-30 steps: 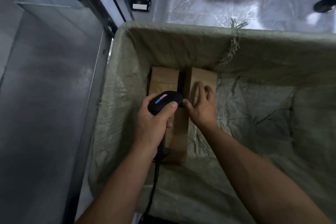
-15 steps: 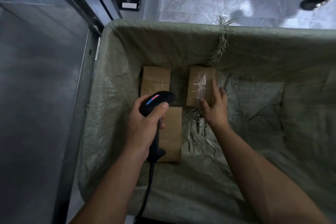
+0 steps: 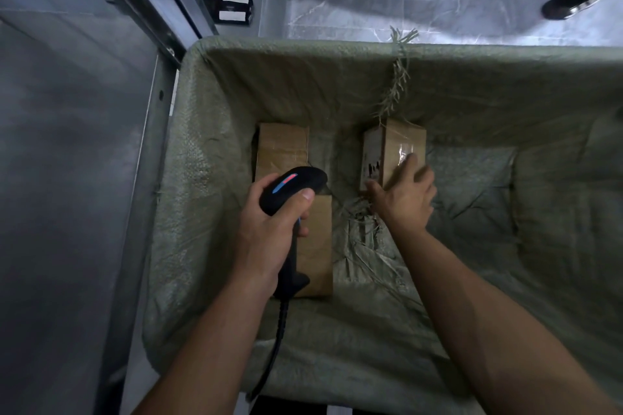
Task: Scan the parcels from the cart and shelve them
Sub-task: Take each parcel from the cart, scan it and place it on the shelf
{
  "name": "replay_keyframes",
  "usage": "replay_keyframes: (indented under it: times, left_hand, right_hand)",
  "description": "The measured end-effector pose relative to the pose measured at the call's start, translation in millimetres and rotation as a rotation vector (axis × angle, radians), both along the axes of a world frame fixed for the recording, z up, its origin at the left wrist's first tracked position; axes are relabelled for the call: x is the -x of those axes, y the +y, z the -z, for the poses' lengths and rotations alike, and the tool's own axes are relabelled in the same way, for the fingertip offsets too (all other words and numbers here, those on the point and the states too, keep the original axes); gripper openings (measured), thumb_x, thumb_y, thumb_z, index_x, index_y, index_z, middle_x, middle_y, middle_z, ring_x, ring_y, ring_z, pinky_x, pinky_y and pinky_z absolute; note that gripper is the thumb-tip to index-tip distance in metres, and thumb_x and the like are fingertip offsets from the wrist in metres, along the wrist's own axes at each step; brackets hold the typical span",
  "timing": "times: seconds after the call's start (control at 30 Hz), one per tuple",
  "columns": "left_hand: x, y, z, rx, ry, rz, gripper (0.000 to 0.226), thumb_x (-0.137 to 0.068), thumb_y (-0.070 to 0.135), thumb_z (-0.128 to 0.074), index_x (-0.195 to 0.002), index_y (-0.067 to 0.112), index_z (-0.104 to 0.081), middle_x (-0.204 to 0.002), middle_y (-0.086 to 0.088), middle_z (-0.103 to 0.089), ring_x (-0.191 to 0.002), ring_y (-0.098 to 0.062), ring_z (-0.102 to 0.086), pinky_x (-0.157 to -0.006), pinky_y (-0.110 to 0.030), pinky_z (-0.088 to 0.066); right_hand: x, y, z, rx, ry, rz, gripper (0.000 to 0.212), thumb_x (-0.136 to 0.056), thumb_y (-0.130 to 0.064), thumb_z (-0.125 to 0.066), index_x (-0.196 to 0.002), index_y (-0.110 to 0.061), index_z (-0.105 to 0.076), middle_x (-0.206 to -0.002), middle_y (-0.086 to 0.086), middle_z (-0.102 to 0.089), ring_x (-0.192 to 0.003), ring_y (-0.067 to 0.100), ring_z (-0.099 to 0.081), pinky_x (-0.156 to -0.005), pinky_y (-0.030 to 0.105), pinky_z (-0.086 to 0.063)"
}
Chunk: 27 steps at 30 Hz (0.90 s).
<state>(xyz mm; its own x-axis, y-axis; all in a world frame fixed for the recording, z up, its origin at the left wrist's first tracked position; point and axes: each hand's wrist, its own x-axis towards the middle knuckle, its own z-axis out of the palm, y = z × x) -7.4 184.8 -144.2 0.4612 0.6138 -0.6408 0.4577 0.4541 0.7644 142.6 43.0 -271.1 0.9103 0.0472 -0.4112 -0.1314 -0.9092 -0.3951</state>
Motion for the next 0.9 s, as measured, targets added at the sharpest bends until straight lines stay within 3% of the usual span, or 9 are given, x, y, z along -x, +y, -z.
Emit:
replay_keyframes:
  times: [0.17,0.37,0.53,0.67,0.73,0.83,0.9]
  left_hand:
    - [-2.7,-2.5,-10.0,0.006,-0.038,0.021,0.044,-0.087,0.022,-0.077,-0.127,0.029,-0.06,-0.093,-0.01,-0.074,-0.068,-0.017,-0.065,-0.066,-0.029,-0.053]
    - [-1.9,-12.7,-31.5,-0.043,-0.068,0.068,0.049,-0.082,0.027,-0.081,-0.126,0.029,-0.059,-0.108,-0.012,-0.071,-0.071,-0.014,-0.066,-0.058,-0.019,-0.053]
    - [9.1,-32.0,-59.9,-0.112,-0.096,0.082,0.046,-0.07,0.034,-0.079,-0.112,0.039,-0.062,-0.103,-0.004,-0.072,-0.07,-0.014,-0.065,-0.062,-0.026,-0.056]
    - [27.0,-56.8,-80.4,-0.211,-0.101,0.069,0.043,-0.082,0.013,-0.083,-0.109,0.038,-0.061,-0.101,0.006,-0.07,-0.07,-0.014,-0.064,-0.057,-0.022,-0.055]
    - [39.4,-71.4,-92.2,-0.268,-0.108,0.051,0.044,-0.084,0.009,-0.08,-0.113,0.035,-0.061,-0.103,0.005,-0.07,-0.072,-0.014,-0.064,-0.057,-0.022,-0.055]
    - [58.0,-92.3,-111.0,-0.34,-0.113,0.057,0.05,-0.081,0.011,-0.085,-0.119,0.032,-0.06,-0.103,0.002,-0.07,-0.065,-0.01,-0.062,-0.057,-0.021,-0.053]
    - [69.0,-106.1,-121.1,-0.381,-0.117,0.059,0.058,-0.069,0.026,-0.088,-0.119,0.033,-0.06,-0.103,0.004,-0.07,-0.066,-0.006,-0.064,-0.062,-0.026,-0.056]
  right_hand:
    - [-11.0,-17.1,-7.1,-0.091,0.126,0.081,0.08,-0.089,-0.031,-0.072,-0.152,-0.029,-0.022,-0.153,0.022,-0.027,-0.14,0.046,-0.027,-0.11,0.058,-0.033]
    - [-8.7,-42.5,-34.6,-0.229,0.281,0.099,0.094,-0.09,-0.03,-0.073,-0.157,-0.046,-0.01,-0.15,0.021,-0.036,-0.136,0.042,-0.042,-0.115,0.054,-0.036]
    - [1.8,-72.0,-58.0,-0.394,0.318,0.02,0.103,-0.066,-0.051,-0.076,-0.141,-0.074,-0.008,-0.144,0.011,-0.048,-0.127,0.032,-0.054,-0.112,0.052,-0.042]
    - [9.1,-90.7,-87.1,-0.51,0.311,-0.088,0.097,-0.068,-0.05,-0.077,-0.147,-0.063,-0.022,-0.145,0.005,-0.049,-0.129,0.021,-0.054,-0.117,0.045,-0.037]
    - [8.5,-100.4,-102.2,-0.565,0.296,-0.157,0.089,-0.068,-0.053,-0.078,-0.139,-0.072,-0.028,-0.146,0.001,-0.049,-0.131,0.016,-0.052,-0.118,0.044,-0.036]
    - [1.9,-109.1,-127.1,-0.622,0.298,-0.303,0.081,-0.06,-0.058,-0.078,-0.124,-0.081,-0.035,-0.148,-0.003,-0.048,-0.132,0.013,-0.051,-0.117,0.045,-0.037]
    - [-6.2,-110.5,-147.8,-0.63,0.299,-0.415,0.078,-0.058,-0.057,-0.079,-0.119,-0.083,-0.038,-0.147,-0.003,-0.049,-0.131,0.013,-0.053,-0.115,0.045,-0.04]
